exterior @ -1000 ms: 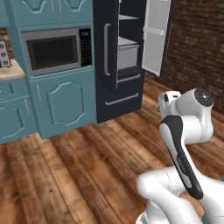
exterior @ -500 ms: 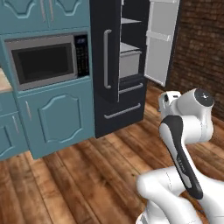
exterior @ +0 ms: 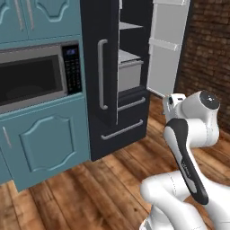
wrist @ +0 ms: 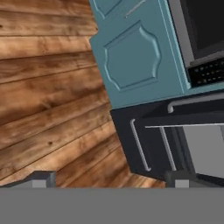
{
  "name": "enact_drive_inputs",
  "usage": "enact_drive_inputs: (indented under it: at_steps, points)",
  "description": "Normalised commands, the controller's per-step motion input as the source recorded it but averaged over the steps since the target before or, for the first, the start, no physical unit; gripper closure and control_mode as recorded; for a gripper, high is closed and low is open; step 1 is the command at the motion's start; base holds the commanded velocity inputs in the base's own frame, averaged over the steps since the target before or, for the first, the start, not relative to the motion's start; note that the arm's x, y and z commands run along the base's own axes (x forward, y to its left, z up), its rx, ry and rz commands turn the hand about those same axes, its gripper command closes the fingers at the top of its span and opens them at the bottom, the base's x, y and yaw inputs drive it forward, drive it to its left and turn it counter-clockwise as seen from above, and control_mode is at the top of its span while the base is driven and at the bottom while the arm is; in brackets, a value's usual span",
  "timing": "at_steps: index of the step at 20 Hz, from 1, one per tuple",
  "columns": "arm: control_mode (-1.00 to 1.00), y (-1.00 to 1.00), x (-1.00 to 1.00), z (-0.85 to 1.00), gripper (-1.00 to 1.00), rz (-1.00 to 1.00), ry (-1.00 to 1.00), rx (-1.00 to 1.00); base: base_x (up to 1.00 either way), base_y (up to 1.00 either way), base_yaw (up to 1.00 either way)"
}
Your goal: Take a sugar cube from the saucer and place it inside the coffee. Then, grab milk from the fridge and place it next to the coffee on the counter to sweeten the coffee.
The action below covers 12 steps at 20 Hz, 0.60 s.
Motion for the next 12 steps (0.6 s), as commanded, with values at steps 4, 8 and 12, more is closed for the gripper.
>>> enact_drive_inputs:
  at_steps: [4,8,12]
  points:
    - [1.0,0.0,0.0,0.0,-1.0,0.0,0.0,0.0,1.0,-0.39,-0.05]
    - [1.0,0.0,0.0,0.0,-1.0,0.0,0.0,0.0,1.0,-0.51,-0.02]
    - [1.0,0.0,0.0,0.0,-1.0,0.0,0.0,0.0,1.0,-0.64,0.08]
